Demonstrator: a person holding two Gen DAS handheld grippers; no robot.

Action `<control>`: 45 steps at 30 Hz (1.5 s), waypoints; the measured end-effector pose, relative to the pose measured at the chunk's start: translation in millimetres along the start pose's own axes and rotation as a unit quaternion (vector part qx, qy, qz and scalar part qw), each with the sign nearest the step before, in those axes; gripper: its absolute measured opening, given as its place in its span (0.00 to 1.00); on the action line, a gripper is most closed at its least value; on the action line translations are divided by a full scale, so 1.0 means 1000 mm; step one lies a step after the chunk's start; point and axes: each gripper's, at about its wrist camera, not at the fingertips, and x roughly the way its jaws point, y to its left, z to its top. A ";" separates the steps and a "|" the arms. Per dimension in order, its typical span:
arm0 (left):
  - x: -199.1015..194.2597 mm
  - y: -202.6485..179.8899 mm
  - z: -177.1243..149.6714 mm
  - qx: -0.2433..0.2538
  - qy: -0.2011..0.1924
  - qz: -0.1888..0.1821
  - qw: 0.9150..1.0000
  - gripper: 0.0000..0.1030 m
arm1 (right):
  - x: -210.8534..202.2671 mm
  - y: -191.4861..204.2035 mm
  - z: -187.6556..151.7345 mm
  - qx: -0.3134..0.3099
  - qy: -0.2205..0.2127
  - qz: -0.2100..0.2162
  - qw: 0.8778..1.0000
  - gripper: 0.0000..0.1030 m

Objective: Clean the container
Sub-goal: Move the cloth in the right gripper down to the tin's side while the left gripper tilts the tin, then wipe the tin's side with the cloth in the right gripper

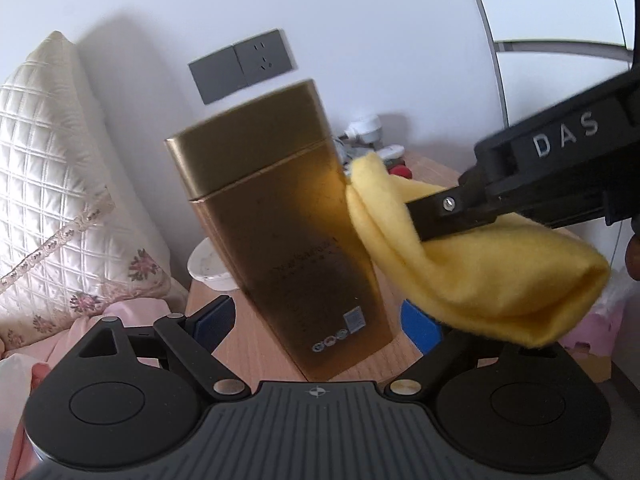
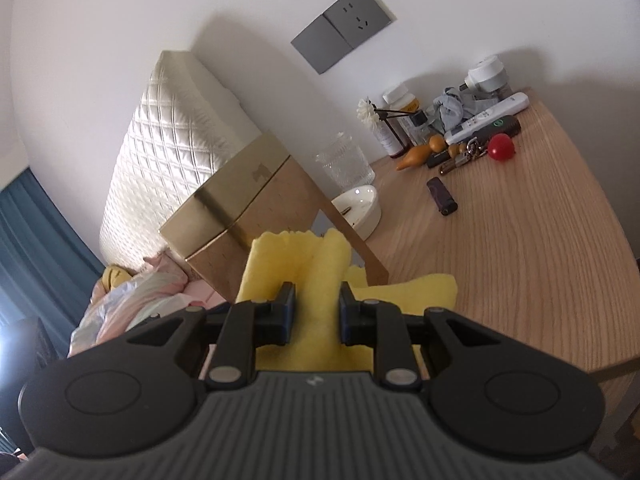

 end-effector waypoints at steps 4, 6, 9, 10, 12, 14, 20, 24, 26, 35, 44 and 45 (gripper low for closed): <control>0.005 -0.010 0.000 0.010 0.015 0.011 1.000 0.91 | -0.003 -0.001 -0.004 0.014 -0.011 0.004 1.000 0.23; 0.006 -0.012 0.000 0.006 0.019 0.015 1.000 0.91 | -0.006 -0.002 -0.004 0.019 -0.012 0.005 1.000 0.23; 0.006 -0.012 -0.002 -0.002 0.027 0.015 1.000 0.91 | -0.009 -0.005 -0.005 0.026 -0.015 0.008 1.000 0.23; 0.006 -0.014 -0.002 0.001 0.030 0.019 0.999 0.92 | -0.010 -0.006 -0.006 0.029 -0.016 0.008 0.999 0.23; 0.010 -0.016 0.000 0.008 0.036 0.025 0.999 0.92 | -0.012 -0.007 -0.006 0.033 -0.017 0.010 0.999 0.23; 0.013 -0.017 -0.001 0.005 0.043 0.026 0.999 0.92 | -0.014 -0.008 -0.007 0.036 -0.017 0.013 0.999 0.23; 0.019 -0.022 -0.003 0.033 0.061 0.032 0.997 0.92 | -0.008 -0.011 -0.013 0.047 0.004 0.021 0.999 0.23; 0.017 -0.021 -0.003 0.023 0.058 0.030 0.998 0.92 | -0.009 -0.012 -0.013 0.054 0.000 0.025 0.998 0.23; 0.021 -0.021 -0.003 0.025 0.050 0.023 0.998 0.93 | -0.010 -0.014 -0.013 0.055 -0.003 0.026 0.998 0.23; 0.013 -0.025 -0.001 0.019 0.006 -0.049 0.999 0.93 | -0.021 -0.035 -0.007 0.085 -0.054 0.016 0.995 0.23; 0.010 -0.014 0.000 0.016 0.000 -0.063 0.998 0.93 | -0.029 -0.045 -0.004 0.115 -0.073 0.012 0.991 0.23; 0.011 -0.012 0.001 0.019 0.003 -0.069 0.997 0.93 | -0.032 -0.045 -0.004 0.116 -0.074 0.011 0.990 0.23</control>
